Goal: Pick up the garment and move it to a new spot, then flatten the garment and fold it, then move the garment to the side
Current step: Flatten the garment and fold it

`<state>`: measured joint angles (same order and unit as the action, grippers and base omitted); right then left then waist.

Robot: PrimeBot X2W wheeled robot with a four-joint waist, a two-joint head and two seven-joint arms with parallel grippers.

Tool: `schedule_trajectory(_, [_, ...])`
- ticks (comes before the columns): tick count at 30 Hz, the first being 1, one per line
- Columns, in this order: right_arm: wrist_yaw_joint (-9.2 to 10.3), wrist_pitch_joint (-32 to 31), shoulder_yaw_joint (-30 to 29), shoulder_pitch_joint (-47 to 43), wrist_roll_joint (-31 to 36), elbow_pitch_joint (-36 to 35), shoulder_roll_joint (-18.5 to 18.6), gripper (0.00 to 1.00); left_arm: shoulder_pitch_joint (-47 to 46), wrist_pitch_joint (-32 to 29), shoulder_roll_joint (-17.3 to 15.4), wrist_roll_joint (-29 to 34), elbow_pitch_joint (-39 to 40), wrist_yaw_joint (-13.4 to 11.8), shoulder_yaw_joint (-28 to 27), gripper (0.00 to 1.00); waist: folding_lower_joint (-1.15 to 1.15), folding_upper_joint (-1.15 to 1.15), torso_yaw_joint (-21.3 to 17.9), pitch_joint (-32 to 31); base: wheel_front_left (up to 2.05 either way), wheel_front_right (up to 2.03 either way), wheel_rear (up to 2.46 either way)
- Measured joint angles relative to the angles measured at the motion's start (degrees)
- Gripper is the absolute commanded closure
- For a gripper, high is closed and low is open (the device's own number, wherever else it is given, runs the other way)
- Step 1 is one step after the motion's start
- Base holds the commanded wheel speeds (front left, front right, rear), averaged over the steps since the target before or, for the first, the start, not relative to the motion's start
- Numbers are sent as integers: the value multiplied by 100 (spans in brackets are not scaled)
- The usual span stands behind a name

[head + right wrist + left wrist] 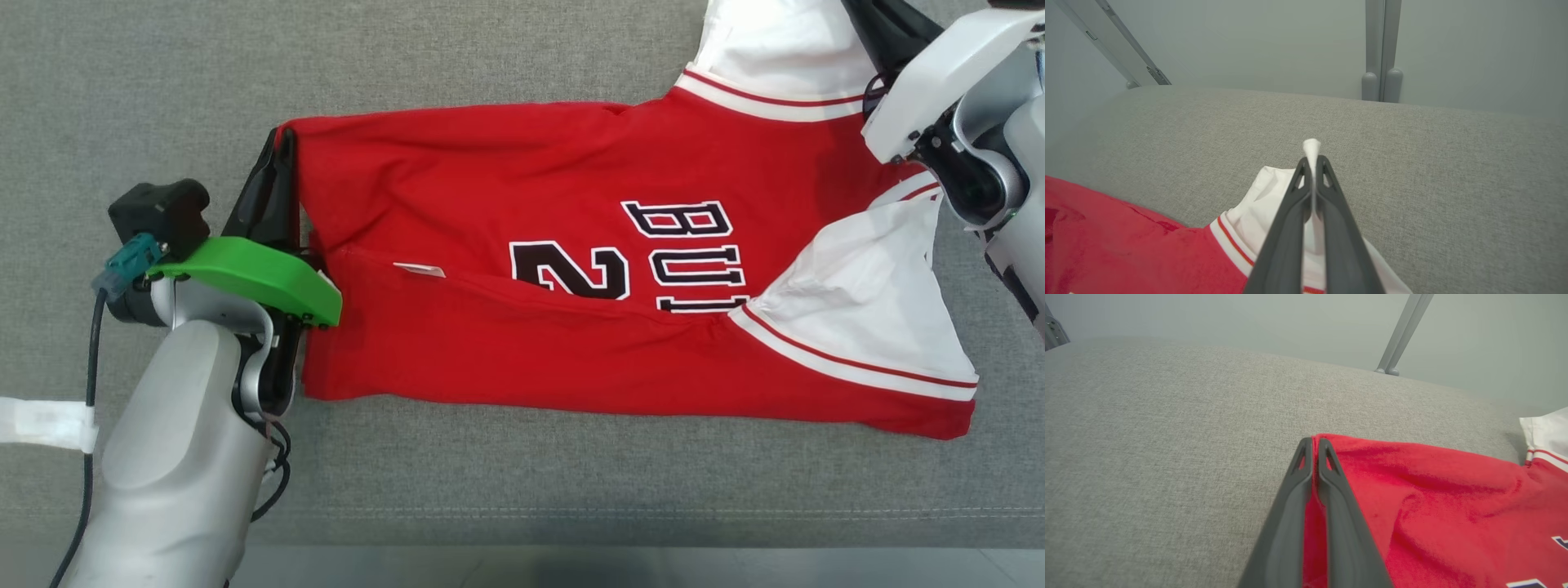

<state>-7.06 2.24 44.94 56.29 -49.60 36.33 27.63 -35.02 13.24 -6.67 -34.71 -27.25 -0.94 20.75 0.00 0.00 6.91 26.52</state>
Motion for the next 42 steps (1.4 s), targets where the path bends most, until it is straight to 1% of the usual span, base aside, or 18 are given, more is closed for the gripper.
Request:
schedule_trajectory(7, [-1, 840, -78, -533, -5, -322, 140, 100, 498, 58, -5, -27, 390, 0, -134, 100, 0, 0, 35, -282, 0, 0, 0])
schedule_trajectory(11, [0, 1212, -183, -914, -7, -446, 214, 100, 756, 76, -13, -27, 625, 0, -171, 100, 0, 0, 32, -460, 0, 0, 0])
schedule_trajectory(16, [-1, 1212, -154, -1470, -5, -698, 223, 100, 1251, 96, -56, -87, 910, -15, -309, 100, 0, 0, -3, -680, 0, 0, 0])
schedule_trajectory(20, [-1, 1221, -312, -1936, -65, -845, 231, 100, 1751, 96, -58, -207, 1100, -90, -389, 100, 0, 0, -59, -834, 0, 0, 0])
schedule_trajectory(23, [-1, 1221, -398, -2225, -96, -1043, 302, 100, 2082, 98, -1, -379, 1229, -110, -400, 100, 0, 0, -112, -916, 0, 0, 0])
schedule_trajectory(24, [-1, 1236, -420, -2386, -90, -1223, 327, 100, 2288, 98, 81, -465, 1280, -110, -391, 100, 0, 0, -147, -955, 0, 0, 0])
schedule_trajectory(25, [-1, 1236, -457, -2466, -70, -1338, 325, 100, 2374, 98, 89, -469, 1285, -110, -364, 100, 0, 0, -164, -970, 0, 0, 0])
schedule_trajectory(28, [-4, 1235, -583, -2637, 124, -1535, 350, 100, 2537, 92, 83, -493, 1289, -109, -302, 100, 0, 0, -213, -1005, 0, 0, 0])
schedule_trajectory(32, [-5, 1236, -957, -2892, 444, -2008, 419, 100, 2592, 33, 81, -494, 1339, -108, -178, 100, 0, 0, -293, -1028, 0, 0, 0])
schedule_trajectory(33, [-5, 1236, -957, -2892, 444, -2008, 419, 100, 2592, 33, 81, -494, 1339, -108, -178, 100, 0, 0, -293, -1028, 0, 0, 0])
schedule_trajectory(36, [-9, 1236, -993, -3054, 612, -2323, 436, 100, 2616, -19, 79, -500, 1385, -108, -188, 100, 0, 0, -339, -1031, 0, 0, 0])
schedule_trajectory(40, [-8, 1235, -831, -3597, 931, -2381, 626, 100, 2641, -87, 80, -614, 1401, -109, -201, 100, 0, 0, -370, -1017, 0, 0, 0])
schedule_trajectory(42, [-8, 1236, -835, -3821, 1058, -2388, 662, 100, 2683, -119, 78, -654, 1424, -118, -216, 100, 0, 0, -385, -1009, 0, 0, 0])
